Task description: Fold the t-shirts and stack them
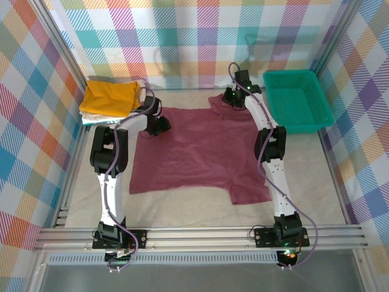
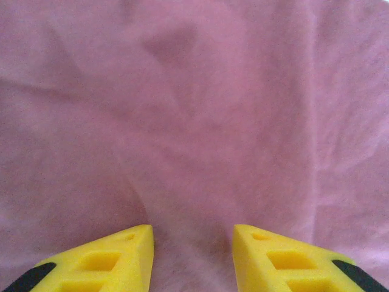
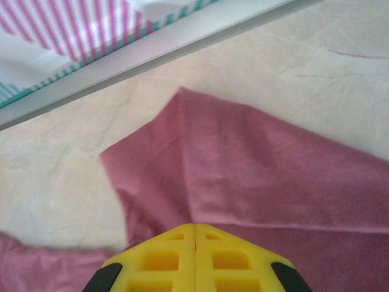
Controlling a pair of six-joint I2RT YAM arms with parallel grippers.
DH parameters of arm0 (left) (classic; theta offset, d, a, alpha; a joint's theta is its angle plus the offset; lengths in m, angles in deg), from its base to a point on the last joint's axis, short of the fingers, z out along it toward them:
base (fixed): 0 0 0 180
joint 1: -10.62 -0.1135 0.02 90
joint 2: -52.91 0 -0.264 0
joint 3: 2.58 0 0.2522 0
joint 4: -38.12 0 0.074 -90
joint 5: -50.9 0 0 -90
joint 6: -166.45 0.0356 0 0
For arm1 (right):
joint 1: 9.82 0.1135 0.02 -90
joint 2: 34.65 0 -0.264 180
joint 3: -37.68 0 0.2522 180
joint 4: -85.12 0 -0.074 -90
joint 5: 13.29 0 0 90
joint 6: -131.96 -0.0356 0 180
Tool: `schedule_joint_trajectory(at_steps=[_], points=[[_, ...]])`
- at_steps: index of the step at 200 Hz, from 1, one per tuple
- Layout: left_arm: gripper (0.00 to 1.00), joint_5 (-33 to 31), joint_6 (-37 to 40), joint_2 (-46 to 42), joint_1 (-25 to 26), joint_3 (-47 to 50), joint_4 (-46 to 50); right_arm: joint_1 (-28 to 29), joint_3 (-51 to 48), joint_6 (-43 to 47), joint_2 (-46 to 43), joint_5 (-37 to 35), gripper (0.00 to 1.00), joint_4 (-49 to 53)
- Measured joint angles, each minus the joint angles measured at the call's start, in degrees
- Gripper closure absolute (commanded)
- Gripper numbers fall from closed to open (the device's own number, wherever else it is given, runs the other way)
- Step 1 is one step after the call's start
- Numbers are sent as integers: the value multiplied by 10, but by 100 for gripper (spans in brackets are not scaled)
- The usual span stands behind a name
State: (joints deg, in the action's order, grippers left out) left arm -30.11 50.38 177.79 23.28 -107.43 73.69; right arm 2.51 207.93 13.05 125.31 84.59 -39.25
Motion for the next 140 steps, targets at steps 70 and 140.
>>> schedule_joint_trajectory(at_steps=[70,140], points=[[62,2,-6,11,21,-4,-28,-16,0,-87,36,-5,100,-48],[47,-65,-29,-128,21,179,-14,-32,0,-127,36,-95,100,-54]])
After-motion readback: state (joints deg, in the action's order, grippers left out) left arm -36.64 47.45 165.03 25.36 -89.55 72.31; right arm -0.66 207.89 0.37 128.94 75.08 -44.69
